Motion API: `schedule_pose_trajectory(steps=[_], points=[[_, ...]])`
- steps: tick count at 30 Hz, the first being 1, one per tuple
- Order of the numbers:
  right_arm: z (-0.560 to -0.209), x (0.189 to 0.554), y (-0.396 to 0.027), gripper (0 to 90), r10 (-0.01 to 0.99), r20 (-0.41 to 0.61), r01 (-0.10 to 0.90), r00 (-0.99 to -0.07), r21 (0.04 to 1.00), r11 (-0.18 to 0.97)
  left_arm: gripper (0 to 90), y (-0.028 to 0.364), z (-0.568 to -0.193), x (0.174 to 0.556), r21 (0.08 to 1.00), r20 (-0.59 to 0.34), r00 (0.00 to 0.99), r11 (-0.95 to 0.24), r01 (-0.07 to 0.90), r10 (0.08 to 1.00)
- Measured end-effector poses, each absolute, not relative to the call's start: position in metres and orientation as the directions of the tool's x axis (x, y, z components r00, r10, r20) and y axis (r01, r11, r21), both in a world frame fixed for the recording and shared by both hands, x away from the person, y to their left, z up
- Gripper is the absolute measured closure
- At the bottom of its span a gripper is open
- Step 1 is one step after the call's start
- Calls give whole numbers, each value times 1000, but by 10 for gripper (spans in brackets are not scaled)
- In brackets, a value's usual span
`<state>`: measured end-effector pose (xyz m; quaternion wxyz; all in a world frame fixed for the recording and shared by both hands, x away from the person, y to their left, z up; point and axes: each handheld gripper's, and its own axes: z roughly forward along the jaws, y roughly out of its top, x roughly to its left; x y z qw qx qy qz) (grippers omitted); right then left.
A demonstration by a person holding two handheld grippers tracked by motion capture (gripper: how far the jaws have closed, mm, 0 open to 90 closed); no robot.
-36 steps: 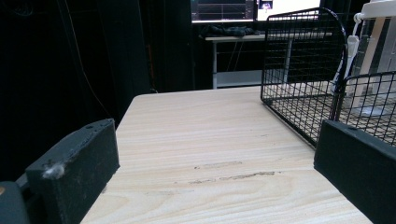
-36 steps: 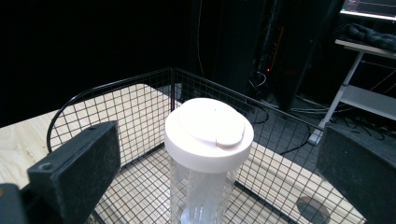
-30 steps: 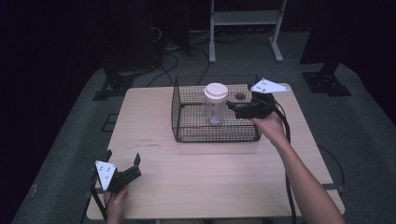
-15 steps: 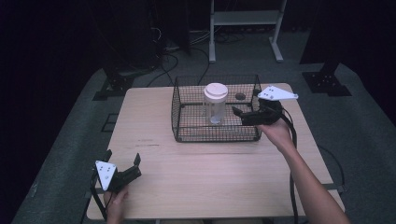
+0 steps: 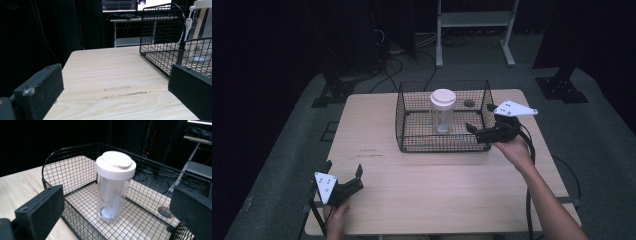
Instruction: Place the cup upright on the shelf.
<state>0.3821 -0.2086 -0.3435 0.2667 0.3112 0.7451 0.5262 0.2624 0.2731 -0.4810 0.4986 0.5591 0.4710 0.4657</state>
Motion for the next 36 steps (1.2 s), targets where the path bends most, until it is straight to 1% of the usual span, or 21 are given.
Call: schedule_pose_trajectory(steps=[4,17,36], points=[[-348,378,-213,0,739,-58,194,-672,948,251,0,273,-481,262,996,51,123,-58,61,991],[-352,362,-225,0,744,-80,181,-663,948,263,0,273,-481,262,996,50,123,-58,62,991],[-374,340,-247,0,757,-43,214,-652,947,238,0,273,-481,262,996,50,122,-58,64,991]])
